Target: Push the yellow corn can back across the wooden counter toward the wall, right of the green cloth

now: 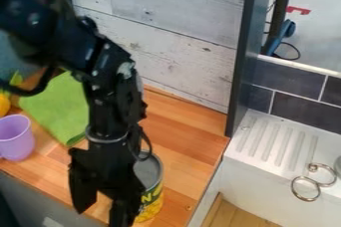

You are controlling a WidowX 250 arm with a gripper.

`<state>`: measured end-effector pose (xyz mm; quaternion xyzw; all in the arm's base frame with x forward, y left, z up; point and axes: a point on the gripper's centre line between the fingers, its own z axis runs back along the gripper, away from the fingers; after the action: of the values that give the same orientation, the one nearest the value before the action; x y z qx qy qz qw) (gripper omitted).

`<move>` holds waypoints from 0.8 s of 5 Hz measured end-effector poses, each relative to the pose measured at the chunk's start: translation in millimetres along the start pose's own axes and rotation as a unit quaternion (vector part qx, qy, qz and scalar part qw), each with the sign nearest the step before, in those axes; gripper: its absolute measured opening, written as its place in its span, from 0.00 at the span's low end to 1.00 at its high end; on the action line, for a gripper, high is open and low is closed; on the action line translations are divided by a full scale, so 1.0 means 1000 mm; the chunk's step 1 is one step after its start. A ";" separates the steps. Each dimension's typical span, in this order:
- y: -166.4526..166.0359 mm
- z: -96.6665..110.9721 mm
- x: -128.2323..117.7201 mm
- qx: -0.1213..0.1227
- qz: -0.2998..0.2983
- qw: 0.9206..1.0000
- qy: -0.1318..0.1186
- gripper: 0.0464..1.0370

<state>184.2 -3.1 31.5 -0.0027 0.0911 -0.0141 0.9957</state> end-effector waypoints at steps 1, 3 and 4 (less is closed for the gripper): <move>0.002 -0.005 0.028 0.004 0.001 1.000 0.000 0.96; 0.009 0.017 0.096 -0.002 0.022 0.998 -0.057 0.96; 0.021 0.024 0.124 -0.010 0.035 0.997 -0.065 0.96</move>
<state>311.1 14.8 32.6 -0.0100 0.0265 0.0221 0.9994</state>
